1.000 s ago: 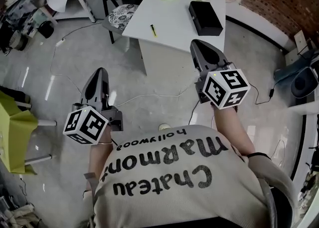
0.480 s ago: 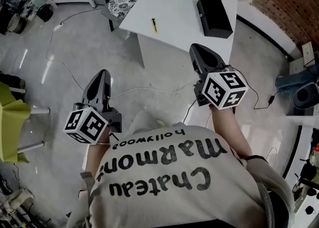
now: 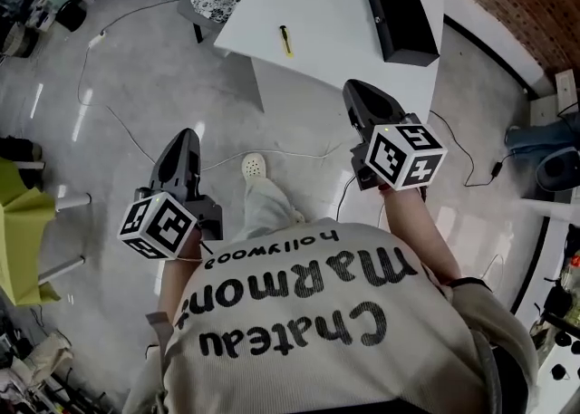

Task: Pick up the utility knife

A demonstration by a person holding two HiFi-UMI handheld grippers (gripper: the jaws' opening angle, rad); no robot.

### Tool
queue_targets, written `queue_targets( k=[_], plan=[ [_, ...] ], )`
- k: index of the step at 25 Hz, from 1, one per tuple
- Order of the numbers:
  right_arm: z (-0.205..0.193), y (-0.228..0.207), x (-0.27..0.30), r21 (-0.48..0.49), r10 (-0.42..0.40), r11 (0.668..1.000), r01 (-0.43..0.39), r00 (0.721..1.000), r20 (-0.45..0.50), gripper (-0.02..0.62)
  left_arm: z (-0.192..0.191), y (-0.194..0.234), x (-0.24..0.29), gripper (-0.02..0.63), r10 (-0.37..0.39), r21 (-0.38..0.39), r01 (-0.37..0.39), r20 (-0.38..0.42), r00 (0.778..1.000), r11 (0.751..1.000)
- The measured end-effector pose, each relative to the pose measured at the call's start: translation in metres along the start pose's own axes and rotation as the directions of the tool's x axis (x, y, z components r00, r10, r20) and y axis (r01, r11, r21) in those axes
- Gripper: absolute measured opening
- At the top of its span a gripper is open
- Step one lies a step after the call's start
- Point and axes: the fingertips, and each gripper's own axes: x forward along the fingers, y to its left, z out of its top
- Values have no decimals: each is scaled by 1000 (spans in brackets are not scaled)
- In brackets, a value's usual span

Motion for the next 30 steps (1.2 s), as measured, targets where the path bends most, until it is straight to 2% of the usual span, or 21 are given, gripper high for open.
queue_targets(
  k=[7, 18, 24, 30],
  plan=[
    [27, -13, 59, 19, -32, 999, 32, 999, 5, 3, 42, 24, 60, 2, -32, 19, 32, -5, 999, 999],
    [91, -20, 155, 45, -82, 996, 79, 994, 68, 3, 141, 65, 150, 2, -104, 77, 102, 31, 994, 992],
    [88, -30, 197, 66, -140, 988, 137, 989, 38, 3, 169, 89, 188, 2, -134, 92, 132, 17, 991, 987],
    [61, -40, 225, 95, -190, 977, 191, 982, -26, 3, 182, 118, 208, 2, -136, 95, 135, 4, 991, 986]
  ],
)
